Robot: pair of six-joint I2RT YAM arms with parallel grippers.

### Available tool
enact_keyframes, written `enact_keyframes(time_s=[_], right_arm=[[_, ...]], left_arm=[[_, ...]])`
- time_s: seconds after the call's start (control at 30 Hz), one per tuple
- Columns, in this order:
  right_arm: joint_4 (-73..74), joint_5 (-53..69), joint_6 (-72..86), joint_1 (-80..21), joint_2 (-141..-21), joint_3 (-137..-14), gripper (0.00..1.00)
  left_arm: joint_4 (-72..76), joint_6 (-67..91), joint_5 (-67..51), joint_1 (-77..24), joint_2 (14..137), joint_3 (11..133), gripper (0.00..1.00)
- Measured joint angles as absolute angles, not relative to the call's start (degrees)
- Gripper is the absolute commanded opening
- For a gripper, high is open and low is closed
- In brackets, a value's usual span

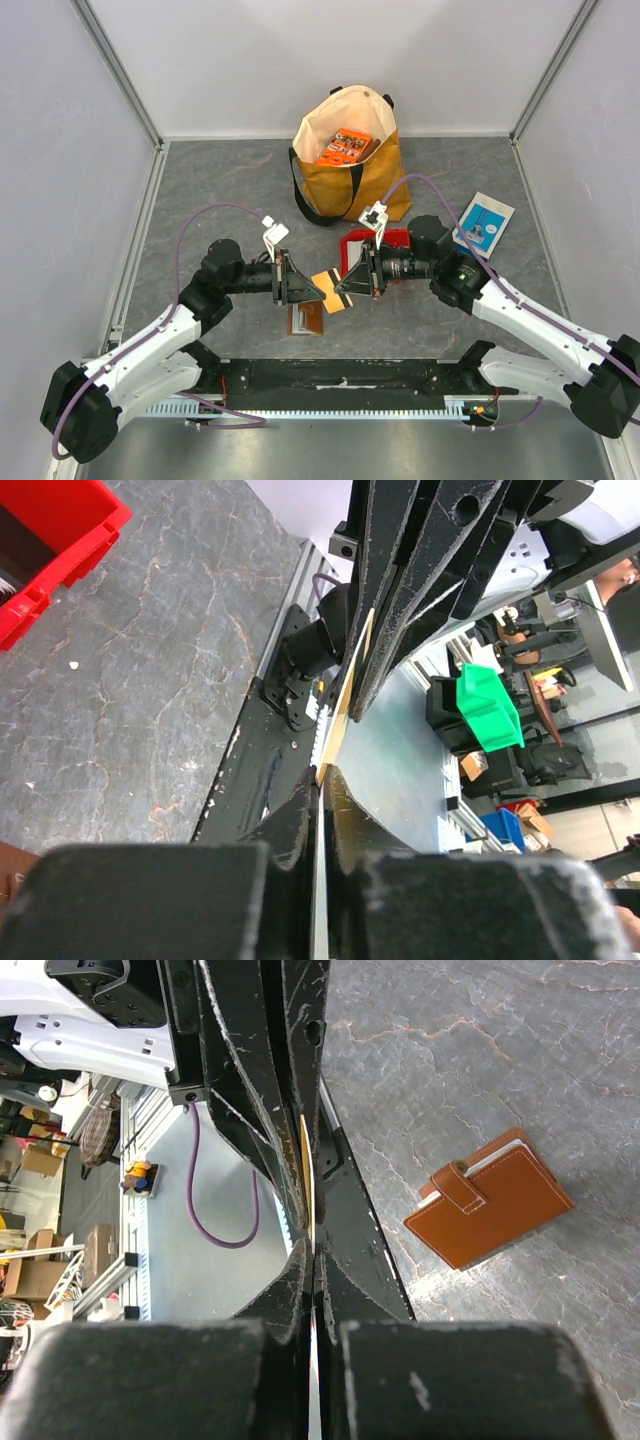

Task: Put the credit cards into the card holder
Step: Open the card holder at the center of the board.

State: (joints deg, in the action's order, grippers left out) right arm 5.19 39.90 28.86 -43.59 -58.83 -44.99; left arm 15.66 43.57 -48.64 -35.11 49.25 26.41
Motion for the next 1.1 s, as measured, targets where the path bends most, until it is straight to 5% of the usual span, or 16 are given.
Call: enact_keyframes(time_s=[0.1, 0.23, 0.6, 1.1], right_arm=[[4.62, 39.40, 29.15, -43.53, -58.83, -44.58, 0.00], [6.22, 33.82, 29.26, -43.88, -58.72, -44.53, 0.00], [9.89, 3.16, 38.04, -59.77, -71.31, -47.99, 0.00], [12.82, -18.72, 48.29, -71.46, -93.56, -63.81, 0.00]], left_arm=[[15.00, 43.09, -47.66, -34.89, 49.34, 26.41, 0.46], [5.63, 42.04, -38.44, -33.58, 46.44, 26.44, 0.64], [-29.23, 47.05, 0.58, -31.73, 29.91, 26.63, 0.70], [-39.35, 50.98, 9.47, -31.57, 30.17, 26.61, 0.72]])
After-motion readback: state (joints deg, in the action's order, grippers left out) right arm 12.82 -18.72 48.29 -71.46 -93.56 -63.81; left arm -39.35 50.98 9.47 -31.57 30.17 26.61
